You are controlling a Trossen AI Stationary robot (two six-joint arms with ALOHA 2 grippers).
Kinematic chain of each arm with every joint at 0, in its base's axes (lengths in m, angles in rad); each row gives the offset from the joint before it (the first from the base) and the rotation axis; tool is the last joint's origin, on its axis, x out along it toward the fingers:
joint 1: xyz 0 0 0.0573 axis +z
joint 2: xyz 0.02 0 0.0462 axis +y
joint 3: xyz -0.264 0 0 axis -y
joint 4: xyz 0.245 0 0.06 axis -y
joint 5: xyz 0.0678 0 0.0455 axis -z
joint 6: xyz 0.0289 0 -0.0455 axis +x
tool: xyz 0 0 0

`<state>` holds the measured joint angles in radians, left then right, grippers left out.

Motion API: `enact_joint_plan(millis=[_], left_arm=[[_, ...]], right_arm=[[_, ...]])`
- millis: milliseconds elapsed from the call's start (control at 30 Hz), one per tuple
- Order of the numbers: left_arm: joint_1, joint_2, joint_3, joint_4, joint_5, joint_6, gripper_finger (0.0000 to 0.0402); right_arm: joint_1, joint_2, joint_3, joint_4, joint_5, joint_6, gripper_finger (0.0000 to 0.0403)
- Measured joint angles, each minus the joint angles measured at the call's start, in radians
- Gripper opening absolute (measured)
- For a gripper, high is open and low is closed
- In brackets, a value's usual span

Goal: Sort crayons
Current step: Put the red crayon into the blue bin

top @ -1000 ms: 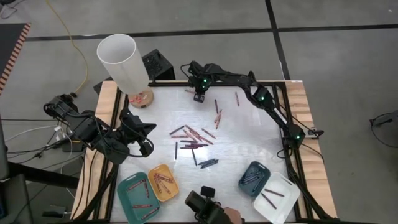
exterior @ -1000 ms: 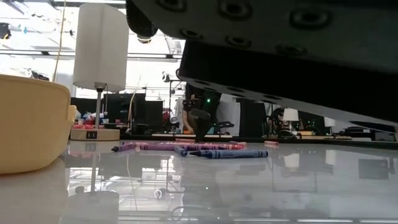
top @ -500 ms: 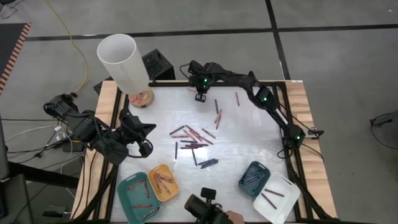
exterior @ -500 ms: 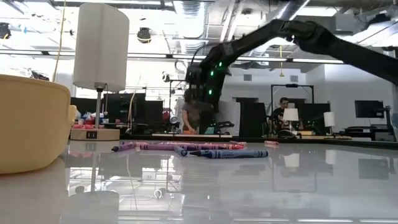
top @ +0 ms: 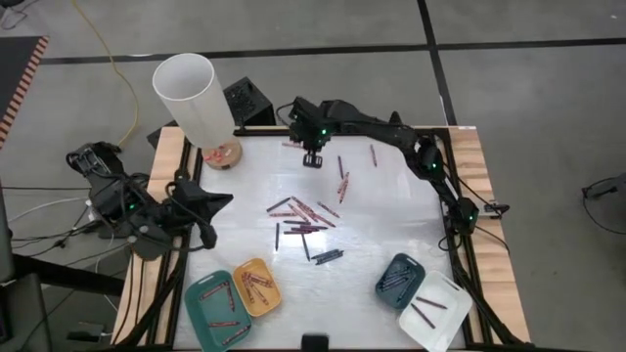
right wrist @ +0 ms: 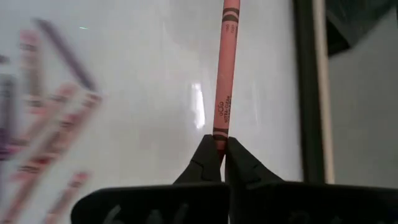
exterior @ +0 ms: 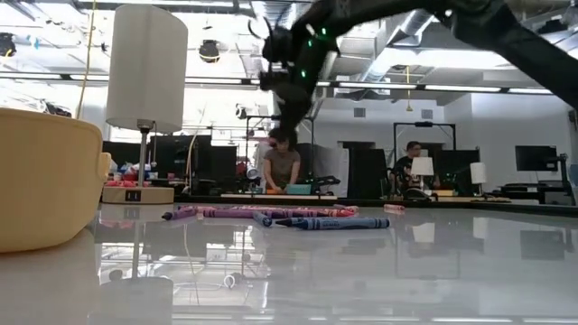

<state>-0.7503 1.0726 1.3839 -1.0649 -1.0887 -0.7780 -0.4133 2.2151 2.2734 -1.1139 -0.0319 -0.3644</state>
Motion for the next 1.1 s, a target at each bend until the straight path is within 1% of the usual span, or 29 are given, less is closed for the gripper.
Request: enact_joint_plan(millis=[133,267,400,467,567,767,867,967,1100], left_arm=[[-0.038,-0.013,0.000,0.000,-0.027,0.009,0.0000],[-0.054,-0.013,0.000,0.000,-0.029,0.009,0.0000],[-0.059,-0.013,0.000,0.001,-0.029,0.008,0.0000],[-0.059,-0.013,0.000,0.000,-0.029,0.007,0.0000],[-0.059,-0.013,0.000,0.000,-0.027,0.007,0.0000],[-0.059,-0.013,0.000,0.003,-0.027,0.007,0.0000],[-0.059,-0.013,0.000,0.007,-0.026,0.007,0.0000],[-0.059,-0.013,0.000,0.007,-0.026,0.007,0.0000],[-0.059,-0.012,0.000,0.008,-0.023,0.007,0.0000]], right_arm=[[0.110,-0.032,0.001,0.019,0.003,0.016,0.0000],[0.228,-0.031,0.001,0.074,0.010,0.023,0.0000],[0.342,-0.021,0.001,0.186,0.039,0.023,0.0000],[0.391,-0.017,0.000,0.223,0.040,0.024,0.0000],[0.459,-0.017,-0.013,0.334,0.040,0.024,0.0000],[0.555,-0.014,-0.019,0.516,0.040,0.031,0.0000],[0.588,0.012,-0.017,0.620,0.037,0.051,0.0000],[0.619,0.071,-0.018,0.737,0.017,0.045,0.0000],[0.647,0.139,-0.020,0.810,0.012,0.045,0.0000]])
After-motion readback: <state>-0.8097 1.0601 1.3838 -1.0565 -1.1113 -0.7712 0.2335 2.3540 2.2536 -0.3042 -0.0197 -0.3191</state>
